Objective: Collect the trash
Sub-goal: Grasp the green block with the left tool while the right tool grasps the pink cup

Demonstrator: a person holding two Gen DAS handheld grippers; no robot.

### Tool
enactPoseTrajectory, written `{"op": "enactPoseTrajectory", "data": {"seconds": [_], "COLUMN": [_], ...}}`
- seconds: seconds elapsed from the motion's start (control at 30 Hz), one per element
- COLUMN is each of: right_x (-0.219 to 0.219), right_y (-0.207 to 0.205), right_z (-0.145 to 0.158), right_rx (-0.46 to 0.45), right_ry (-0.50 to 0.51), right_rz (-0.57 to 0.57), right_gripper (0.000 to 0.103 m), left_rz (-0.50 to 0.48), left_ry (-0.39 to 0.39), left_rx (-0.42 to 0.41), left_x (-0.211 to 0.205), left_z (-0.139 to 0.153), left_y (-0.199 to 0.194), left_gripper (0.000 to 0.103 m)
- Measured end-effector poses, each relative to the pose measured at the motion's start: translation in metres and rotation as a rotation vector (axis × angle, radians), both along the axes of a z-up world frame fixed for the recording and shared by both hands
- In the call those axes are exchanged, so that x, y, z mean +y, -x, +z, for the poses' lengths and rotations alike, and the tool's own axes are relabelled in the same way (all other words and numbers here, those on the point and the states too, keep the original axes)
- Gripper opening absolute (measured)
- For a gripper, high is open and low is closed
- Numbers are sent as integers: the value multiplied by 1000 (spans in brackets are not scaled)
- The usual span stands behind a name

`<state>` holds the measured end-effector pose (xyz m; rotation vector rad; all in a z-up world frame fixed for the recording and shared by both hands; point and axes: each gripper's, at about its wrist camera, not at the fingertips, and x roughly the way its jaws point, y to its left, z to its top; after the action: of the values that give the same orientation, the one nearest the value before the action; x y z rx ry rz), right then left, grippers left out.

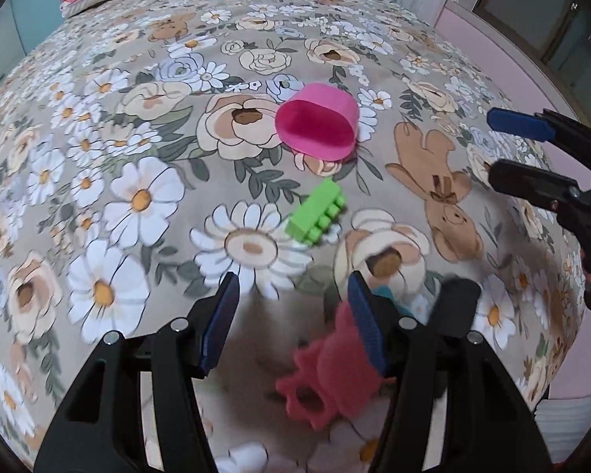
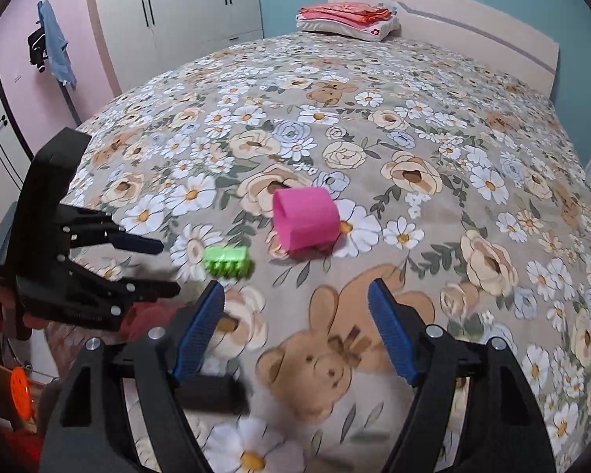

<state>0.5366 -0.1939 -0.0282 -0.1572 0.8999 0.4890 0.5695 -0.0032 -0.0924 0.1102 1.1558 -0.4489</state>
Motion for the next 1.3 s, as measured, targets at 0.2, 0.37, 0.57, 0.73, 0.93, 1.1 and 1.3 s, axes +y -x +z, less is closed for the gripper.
{"op": "enactPoseTrajectory", "data": {"seconds": [0.2, 0.37, 0.57, 0.73, 0.93, 1.1, 1.3], "right_x": [3, 8, 16, 22, 33, 45, 44], "right_y": [-37, -66, -90, -104, -120, -127, -127], "right_z": [-19, -36, -54, -66, -77, -92, -93], "right_rx": [32, 61, 94, 109, 120, 123, 106], "right_ry": [-59, -78, -104, -118, -123, -74, -77], "right_rz": [-7, -3, 10, 9, 24, 44, 43], "right_gripper": [84, 86, 87, 87, 87, 87, 71], "left_rz": [-29, -93, -167, -185, -188, -166, -132], "left_ry": [43, 55, 27, 67, 84, 101, 106], "left_rx": [5, -55, -130, -163, -182, -161, -144], "left_x": [-5, -16, -30, -33, -35, -28, -22], "left_z": [-17, -21, -27, -31, -36, -38, -39], "left_y": [-24, -32, -37, -40, -39, -44, -46], "left_gripper": [58, 58, 58, 58, 54, 35, 21]}}
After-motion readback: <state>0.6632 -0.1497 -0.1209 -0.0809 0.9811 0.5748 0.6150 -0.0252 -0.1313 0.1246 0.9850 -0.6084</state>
